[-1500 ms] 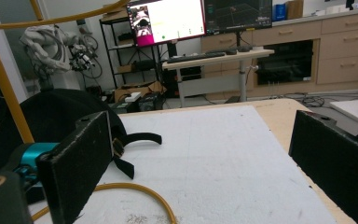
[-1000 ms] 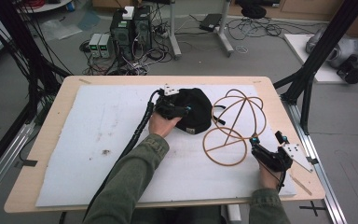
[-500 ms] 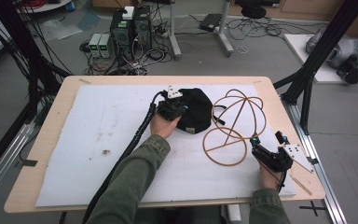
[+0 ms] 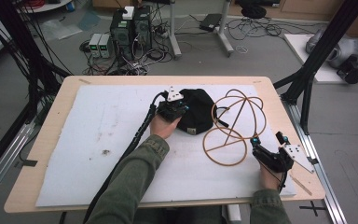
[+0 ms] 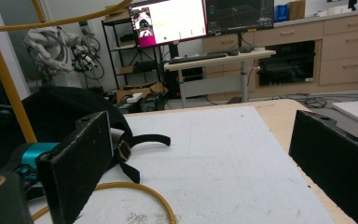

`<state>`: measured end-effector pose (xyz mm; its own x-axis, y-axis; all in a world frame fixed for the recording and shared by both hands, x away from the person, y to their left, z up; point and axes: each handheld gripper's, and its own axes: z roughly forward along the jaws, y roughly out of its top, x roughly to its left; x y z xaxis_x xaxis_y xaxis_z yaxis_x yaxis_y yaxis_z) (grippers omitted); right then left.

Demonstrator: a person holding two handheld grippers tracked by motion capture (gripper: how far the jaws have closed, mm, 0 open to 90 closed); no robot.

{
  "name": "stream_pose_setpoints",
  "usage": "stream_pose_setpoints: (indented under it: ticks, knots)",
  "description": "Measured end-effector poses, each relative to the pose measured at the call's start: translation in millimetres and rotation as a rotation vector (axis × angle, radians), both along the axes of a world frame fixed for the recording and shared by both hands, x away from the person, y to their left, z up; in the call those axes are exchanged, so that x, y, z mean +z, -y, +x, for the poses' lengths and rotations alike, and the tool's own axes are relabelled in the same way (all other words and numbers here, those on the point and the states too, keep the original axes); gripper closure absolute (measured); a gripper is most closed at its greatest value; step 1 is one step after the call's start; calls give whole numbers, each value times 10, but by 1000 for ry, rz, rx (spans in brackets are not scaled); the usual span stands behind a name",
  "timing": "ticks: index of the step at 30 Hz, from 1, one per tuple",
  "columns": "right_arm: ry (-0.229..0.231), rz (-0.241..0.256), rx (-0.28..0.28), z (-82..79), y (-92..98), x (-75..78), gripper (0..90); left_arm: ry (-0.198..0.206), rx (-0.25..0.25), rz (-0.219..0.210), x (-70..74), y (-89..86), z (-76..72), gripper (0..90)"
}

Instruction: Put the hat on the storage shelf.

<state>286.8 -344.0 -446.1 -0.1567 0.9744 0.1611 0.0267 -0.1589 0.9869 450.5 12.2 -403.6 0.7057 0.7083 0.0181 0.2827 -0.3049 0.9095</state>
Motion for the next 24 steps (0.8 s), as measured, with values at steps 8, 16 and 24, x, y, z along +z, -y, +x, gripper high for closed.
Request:
stream_pose_setpoints:
  ticks: [8,16,24]
  knots:
    - [1,-6,-2,-7,6,0,52,47,17,-53,121,-60,-91,860]
    - [5,-2,-7,-34,9,8,52,122,16,-75,320,-149,-239,860]
    - [8,0,-14,-56,13,15,52,165,32,-125,536,-297,-328,860]
